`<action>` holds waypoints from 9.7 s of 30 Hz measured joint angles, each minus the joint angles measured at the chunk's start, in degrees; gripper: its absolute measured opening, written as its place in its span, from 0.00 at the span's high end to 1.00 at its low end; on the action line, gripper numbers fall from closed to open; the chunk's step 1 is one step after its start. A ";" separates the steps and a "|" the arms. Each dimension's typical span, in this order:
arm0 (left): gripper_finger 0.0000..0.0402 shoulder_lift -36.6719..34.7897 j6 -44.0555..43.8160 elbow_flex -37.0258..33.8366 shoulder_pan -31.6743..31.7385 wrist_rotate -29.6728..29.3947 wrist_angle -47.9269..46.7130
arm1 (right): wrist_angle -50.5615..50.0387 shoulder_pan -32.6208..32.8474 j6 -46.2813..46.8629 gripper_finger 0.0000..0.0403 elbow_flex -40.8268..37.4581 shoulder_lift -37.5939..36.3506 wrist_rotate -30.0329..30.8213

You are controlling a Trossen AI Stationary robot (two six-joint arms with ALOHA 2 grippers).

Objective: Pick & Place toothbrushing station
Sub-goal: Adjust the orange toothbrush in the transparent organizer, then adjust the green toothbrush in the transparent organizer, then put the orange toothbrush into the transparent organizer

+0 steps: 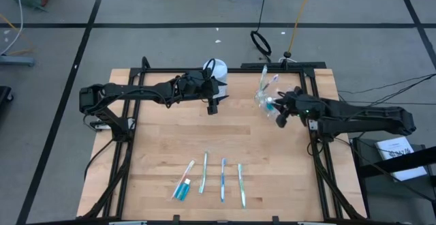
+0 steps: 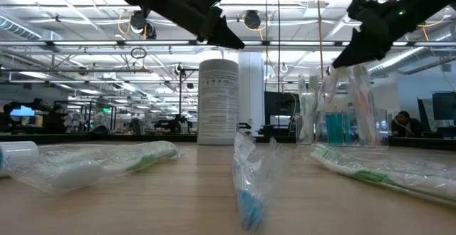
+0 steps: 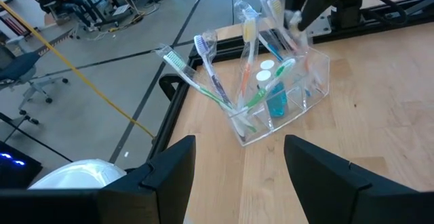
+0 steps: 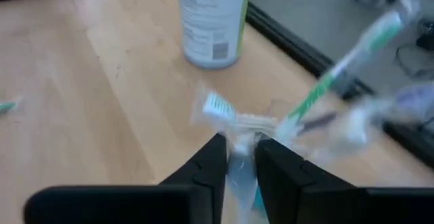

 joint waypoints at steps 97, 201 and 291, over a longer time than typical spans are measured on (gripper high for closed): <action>0.42 -0.03 -0.04 0.00 -0.02 0.35 -0.98 | 13.34 -14.43 -26.98 1.00 9.66 25.18 -2.44; 0.95 -2.61 -39.57 -0.15 -24.16 -34.18 -4.84 | 28.36 -1.57 -18.29 1.00 2.95 11.35 -15.08; 0.87 23.23 -9.20 16.50 -3.26 -2.81 34.37 | 54.44 -7.67 -24.88 1.00 -3.15 19.00 -5.38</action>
